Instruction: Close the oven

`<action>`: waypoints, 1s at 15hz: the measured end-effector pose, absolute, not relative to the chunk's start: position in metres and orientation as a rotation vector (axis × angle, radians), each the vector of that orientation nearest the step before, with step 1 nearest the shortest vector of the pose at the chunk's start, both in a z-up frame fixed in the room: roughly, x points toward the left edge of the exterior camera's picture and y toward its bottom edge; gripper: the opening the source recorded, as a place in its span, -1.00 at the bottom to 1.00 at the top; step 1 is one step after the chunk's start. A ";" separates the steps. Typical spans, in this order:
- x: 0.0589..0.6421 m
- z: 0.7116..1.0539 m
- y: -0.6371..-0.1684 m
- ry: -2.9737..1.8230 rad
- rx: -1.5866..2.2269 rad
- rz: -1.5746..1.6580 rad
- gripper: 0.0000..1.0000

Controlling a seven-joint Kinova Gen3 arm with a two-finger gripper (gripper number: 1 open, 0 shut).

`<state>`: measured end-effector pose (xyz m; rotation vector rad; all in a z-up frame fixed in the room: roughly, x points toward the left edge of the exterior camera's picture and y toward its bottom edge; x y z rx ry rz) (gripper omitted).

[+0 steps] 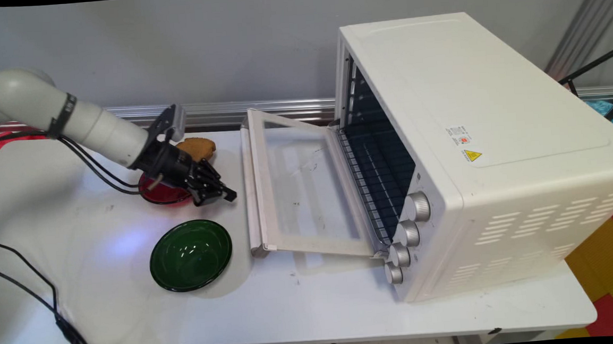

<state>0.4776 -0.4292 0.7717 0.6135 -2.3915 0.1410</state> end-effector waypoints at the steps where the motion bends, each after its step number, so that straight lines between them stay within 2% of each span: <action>1: 0.475 0.767 -0.431 -2.381 0.611 0.141 -1.00; 8: 0.456 0.759 -0.443 -2.273 0.594 0.153 -1.00; 15: 0.451 0.784 -0.452 -2.192 0.563 0.161 -1.00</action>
